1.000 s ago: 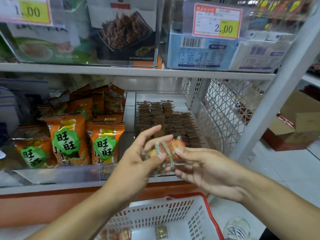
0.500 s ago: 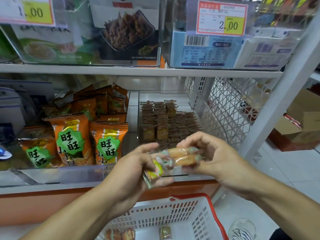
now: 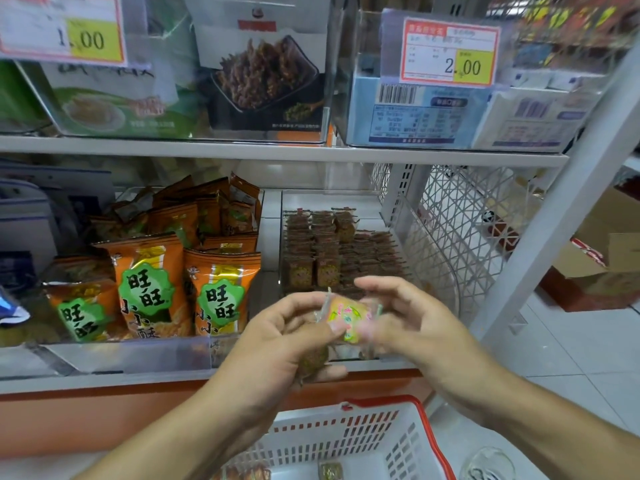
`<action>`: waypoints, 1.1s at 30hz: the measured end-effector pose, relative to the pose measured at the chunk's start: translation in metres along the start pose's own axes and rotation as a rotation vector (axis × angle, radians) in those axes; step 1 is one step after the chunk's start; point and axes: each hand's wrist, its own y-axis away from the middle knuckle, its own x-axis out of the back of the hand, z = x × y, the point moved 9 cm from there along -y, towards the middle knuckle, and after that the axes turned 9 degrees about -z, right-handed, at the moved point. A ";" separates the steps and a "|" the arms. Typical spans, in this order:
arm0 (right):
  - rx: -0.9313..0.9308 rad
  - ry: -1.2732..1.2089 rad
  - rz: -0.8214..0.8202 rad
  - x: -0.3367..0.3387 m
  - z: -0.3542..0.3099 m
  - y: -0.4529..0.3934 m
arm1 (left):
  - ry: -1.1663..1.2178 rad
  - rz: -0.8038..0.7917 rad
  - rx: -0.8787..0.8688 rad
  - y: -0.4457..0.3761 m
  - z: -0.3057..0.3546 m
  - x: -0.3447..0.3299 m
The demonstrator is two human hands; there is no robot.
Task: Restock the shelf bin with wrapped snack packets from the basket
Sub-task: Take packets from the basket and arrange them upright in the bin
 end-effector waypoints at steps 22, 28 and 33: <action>-0.069 -0.011 -0.191 -0.012 0.008 0.001 | 0.208 -0.209 -0.065 -0.007 0.004 -0.010; -0.099 0.112 -0.195 -0.017 0.011 0.002 | 0.081 -0.164 -0.059 -0.004 -0.002 -0.015; 0.061 0.603 -0.196 -0.028 -0.016 0.006 | -0.008 0.010 0.076 0.002 -0.014 -0.012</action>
